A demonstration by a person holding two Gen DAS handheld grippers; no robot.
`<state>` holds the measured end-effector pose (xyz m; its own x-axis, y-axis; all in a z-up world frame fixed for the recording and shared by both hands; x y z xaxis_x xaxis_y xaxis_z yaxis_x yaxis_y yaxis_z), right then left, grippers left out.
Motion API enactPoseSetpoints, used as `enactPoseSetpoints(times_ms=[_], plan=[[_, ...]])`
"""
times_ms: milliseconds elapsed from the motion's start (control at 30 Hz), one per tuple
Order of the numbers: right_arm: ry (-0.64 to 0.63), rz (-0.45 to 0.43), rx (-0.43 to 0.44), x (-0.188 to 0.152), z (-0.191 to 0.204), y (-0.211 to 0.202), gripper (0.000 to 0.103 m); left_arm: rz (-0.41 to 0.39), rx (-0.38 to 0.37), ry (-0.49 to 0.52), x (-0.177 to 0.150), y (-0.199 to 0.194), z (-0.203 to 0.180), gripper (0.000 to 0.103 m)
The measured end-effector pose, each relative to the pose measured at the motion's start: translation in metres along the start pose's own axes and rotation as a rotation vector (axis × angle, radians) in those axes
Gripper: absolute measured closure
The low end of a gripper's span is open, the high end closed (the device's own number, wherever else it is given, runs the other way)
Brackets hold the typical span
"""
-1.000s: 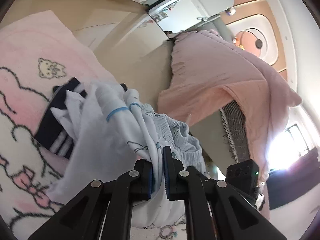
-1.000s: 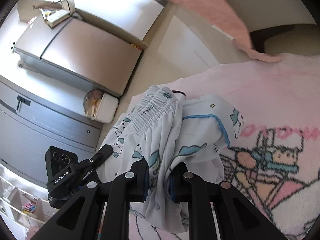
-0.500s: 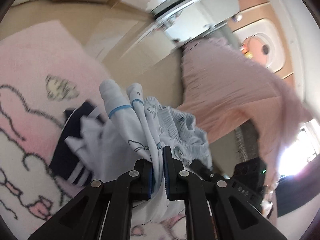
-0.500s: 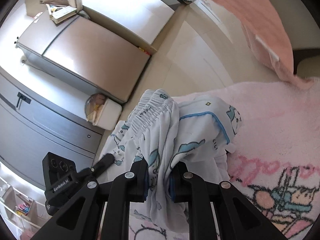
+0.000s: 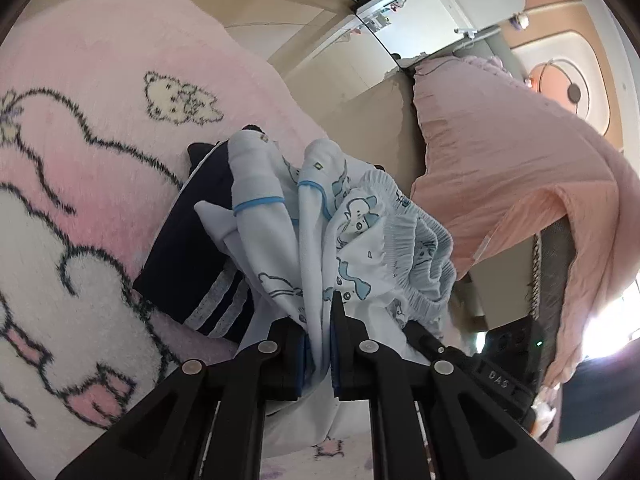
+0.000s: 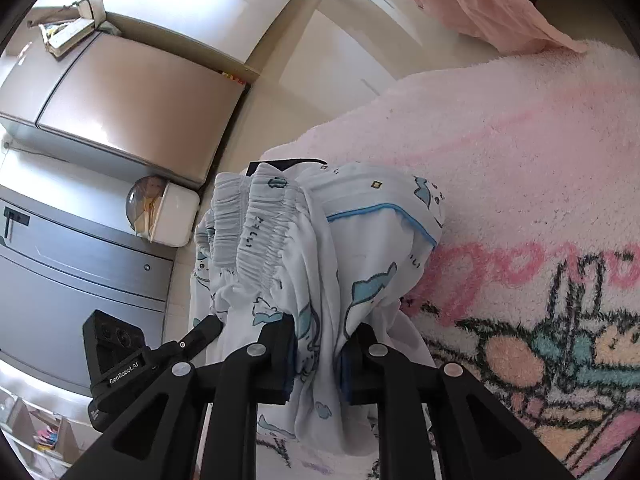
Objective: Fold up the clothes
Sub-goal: 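Lift the bundle with both grippers and carry it onto the dark folded clothes, then lower the bundle onto the stack and open both grippers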
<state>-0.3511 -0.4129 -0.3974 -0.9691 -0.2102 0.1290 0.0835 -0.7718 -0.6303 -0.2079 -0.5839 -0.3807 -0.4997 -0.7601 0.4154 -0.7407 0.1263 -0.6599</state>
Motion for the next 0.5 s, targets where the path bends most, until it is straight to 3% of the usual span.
enactPoseSetpoints(times_ms=[167,400,500], plan=[[-0.042,0.002,-0.031,0.001,0.004,-0.004,0.085,0.013,-0.001,-0.013,-0.001,-0.002,0.0,0.095],[-0.146,0.011,-0.121,0.002,0.017,-0.011,0.08,0.023,-0.076,-0.174,-0.003,-0.004,0.01,0.095],[-0.152,0.003,-0.126,0.002,0.02,-0.018,0.076,0.035,-0.064,-0.183,-0.004,-0.004,0.009,0.094]])
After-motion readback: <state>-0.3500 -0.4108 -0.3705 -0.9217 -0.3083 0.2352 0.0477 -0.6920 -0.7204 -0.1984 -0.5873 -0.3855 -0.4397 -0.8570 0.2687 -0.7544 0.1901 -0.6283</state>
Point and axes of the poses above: each gripper's, at about its wrist camera, not at the fingertips, and y roughly the way its jaws point, z to its left, x to its top, the point moved 6 cm from there along y, roughly the way its jaws point, and after that the axes turned 11 degrees about y, right-handed, at the moved point
